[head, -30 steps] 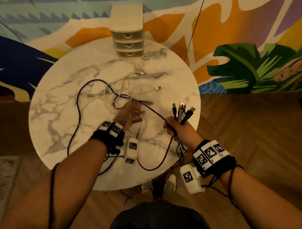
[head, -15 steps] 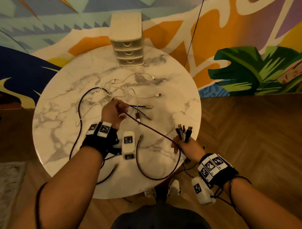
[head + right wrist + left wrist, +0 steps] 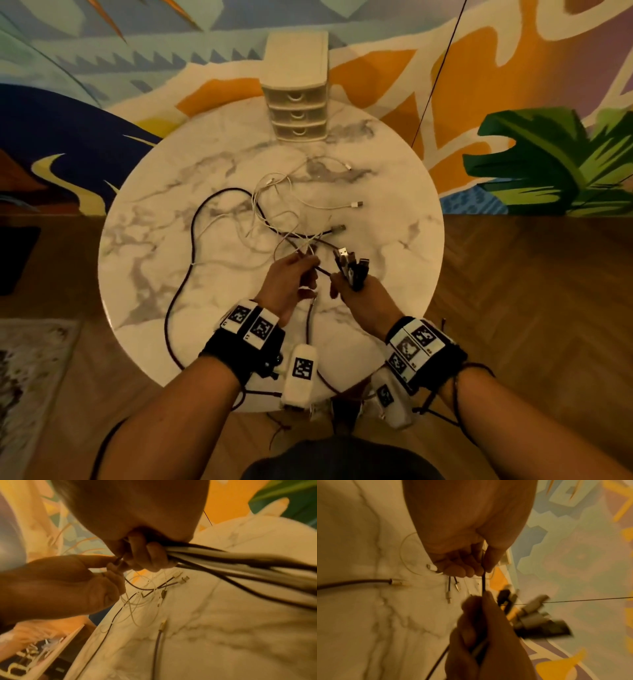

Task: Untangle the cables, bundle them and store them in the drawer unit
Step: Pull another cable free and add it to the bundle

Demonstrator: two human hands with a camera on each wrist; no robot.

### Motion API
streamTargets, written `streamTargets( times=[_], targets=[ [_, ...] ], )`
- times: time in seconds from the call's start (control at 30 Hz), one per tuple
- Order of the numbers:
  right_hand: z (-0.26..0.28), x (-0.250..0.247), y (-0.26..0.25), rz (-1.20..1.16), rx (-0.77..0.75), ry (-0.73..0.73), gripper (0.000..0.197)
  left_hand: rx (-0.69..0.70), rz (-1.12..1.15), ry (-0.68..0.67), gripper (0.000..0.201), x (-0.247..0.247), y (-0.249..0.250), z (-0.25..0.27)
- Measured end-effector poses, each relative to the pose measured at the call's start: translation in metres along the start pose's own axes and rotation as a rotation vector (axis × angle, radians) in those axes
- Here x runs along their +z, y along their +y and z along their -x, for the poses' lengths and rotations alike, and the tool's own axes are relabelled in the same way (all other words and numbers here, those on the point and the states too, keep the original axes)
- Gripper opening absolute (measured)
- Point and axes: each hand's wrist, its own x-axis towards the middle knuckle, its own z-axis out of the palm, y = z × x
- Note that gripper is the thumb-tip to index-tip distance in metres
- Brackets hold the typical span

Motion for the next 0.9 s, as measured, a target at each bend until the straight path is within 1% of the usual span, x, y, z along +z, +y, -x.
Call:
streamTargets(
  times=[0.07,0.13,0.2,0.23,0.3,0.33,0.37,0.43,0.53,0.6,0.63,0.67,0.7,0.73,0.8,0.83,0.87,0.9],
  targets=[
    [0.004,-0.010,0.001,0.006,-0.020,0.029,0.040,-0.001,0.114,0.090,0.014,-0.009,0.015,-0.012],
    [0.004,-0.020,0.001,-0.018,-0.059,0.076,0.040,0.033,0.248,0.142,0.018,-0.017,0.045,-0.030],
    [0.002,-0.028,0.001,-0.054,-0.080,0.148,0.040,0.076,0.279,0.151,0.020,-0.019,0.070,-0.042],
    [0.001,-0.032,0.001,-0.057,-0.079,0.181,0.040,0.097,0.245,0.169,0.023,-0.019,0.072,-0.046],
    [-0.001,-0.040,0.002,-0.014,-0.057,0.227,0.040,0.077,0.065,0.230,0.030,-0.021,0.055,-0.051],
    [-0.001,-0.045,0.001,0.016,-0.050,0.248,0.040,0.043,-0.023,0.247,0.031,-0.023,0.041,-0.051],
    [-0.002,-0.051,0.001,0.049,-0.052,0.267,0.040,0.004,-0.056,0.259,0.031,-0.027,0.026,-0.051],
    [-0.005,-0.058,0.002,0.123,-0.077,0.261,0.038,-0.047,0.012,0.285,0.028,-0.037,0.012,-0.054],
    [-0.006,-0.056,0.011,0.176,-0.068,0.183,0.035,-0.079,0.161,0.317,0.024,-0.046,0.012,-0.053],
    [-0.005,-0.049,0.022,0.216,-0.013,0.097,0.029,-0.169,0.106,0.347,0.029,-0.054,0.003,-0.049],
    [-0.005,-0.046,0.028,0.266,0.021,0.067,0.028,-0.224,0.010,0.347,0.029,-0.058,-0.005,-0.046],
    [-0.005,-0.044,0.034,0.317,0.048,0.081,0.030,-0.267,-0.079,0.329,0.028,-0.063,-0.013,-0.043],
    [-0.005,-0.044,0.039,0.353,0.068,0.145,0.032,-0.304,-0.125,0.300,0.028,-0.066,-0.018,-0.040],
    [-0.004,-0.044,0.039,0.354,0.068,0.235,0.032,-0.334,-0.113,0.276,0.028,-0.068,-0.023,-0.037],
    [0.001,-0.041,0.030,0.280,-0.035,0.391,0.025,-0.329,-0.026,0.240,0.028,-0.067,-0.027,-0.032],
    [0.003,-0.035,0.023,0.253,-0.096,0.404,0.022,-0.307,0.033,0.222,0.026,-0.065,-0.028,-0.030],
    [0.004,-0.028,0.013,0.253,-0.129,0.365,0.022,-0.287,0.091,0.200,0.025,-0.060,-0.027,-0.027],
    [0.004,-0.018,0.005,0.270,-0.132,0.283,0.024,-0.268,0.128,0.180,0.024,-0.054,-0.028,-0.025]
  ],
)
